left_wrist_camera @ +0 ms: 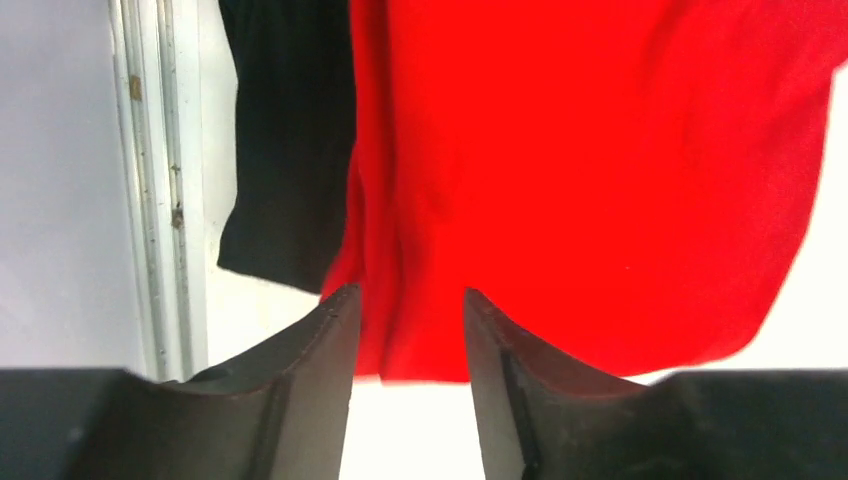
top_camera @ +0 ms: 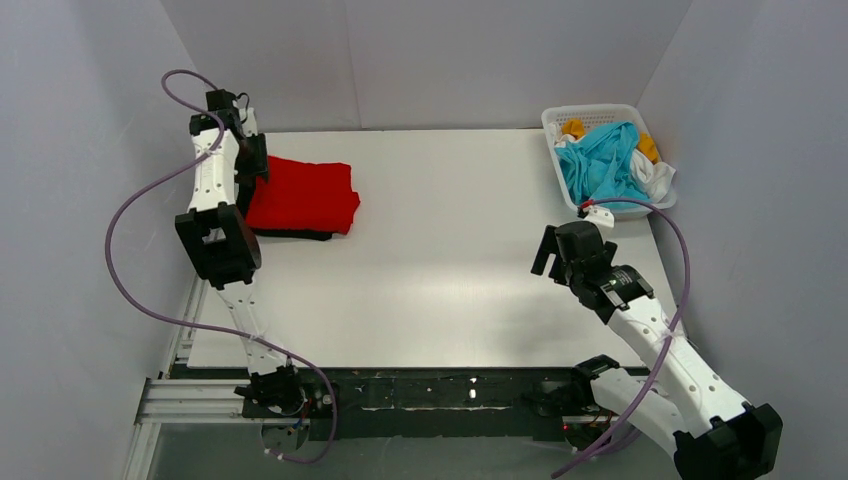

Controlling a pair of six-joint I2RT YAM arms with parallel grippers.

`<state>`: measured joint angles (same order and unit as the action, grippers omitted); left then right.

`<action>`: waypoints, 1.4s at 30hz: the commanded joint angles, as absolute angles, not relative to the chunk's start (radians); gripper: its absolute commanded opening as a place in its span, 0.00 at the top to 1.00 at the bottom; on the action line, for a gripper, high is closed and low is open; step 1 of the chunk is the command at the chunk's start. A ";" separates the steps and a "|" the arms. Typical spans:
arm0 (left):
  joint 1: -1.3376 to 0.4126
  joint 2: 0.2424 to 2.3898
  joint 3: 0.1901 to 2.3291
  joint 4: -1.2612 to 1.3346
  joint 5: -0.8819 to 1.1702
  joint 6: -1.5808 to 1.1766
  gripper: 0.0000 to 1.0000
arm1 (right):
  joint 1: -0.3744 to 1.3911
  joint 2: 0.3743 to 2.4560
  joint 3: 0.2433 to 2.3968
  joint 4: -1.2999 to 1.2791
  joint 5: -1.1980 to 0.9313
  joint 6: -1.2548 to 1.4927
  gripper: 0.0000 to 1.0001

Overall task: Fold and stack the t-shirts
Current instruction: Put the neatly folded tshirt into the corner of the board with the left arm

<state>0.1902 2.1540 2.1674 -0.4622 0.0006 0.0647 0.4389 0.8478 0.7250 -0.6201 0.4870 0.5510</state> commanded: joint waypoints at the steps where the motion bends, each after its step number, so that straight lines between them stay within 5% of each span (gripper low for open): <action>1: 0.253 2.212 2.158 -0.458 0.098 0.036 0.57 | 0.436 0.880 0.814 -0.670 0.493 0.576 0.04; 3: 0.281 2.242 2.185 -0.462 0.101 0.008 0.45 | 0.436 0.904 0.841 -0.700 0.494 0.569 0.04; 5: 0.303 2.252 2.206 -0.471 0.097 -0.038 0.12 | 0.436 0.929 0.864 -0.723 0.494 0.565 0.05; 6: 0.310 2.248 2.205 -0.470 0.095 -0.054 0.03 | 0.436 0.938 0.871 -0.728 0.494 0.565 0.05; 24: 0.311 1.947 1.926 -0.406 0.487 -0.242 0.02 | 0.436 0.873 0.824 -0.620 0.434 0.562 0.04; 29: 0.311 1.818 1.706 -0.291 0.450 -0.265 0.02 | 0.436 0.844 0.799 -0.589 0.433 0.531 0.03; 42: 0.394 1.889 1.647 -0.284 0.459 -0.305 0.02 | 0.436 0.787 0.755 -0.554 0.430 0.503 0.02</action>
<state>0.3347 1.8423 1.6173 -0.2356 0.4229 -0.2779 0.4389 0.8131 0.7597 -0.5968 0.4225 0.5251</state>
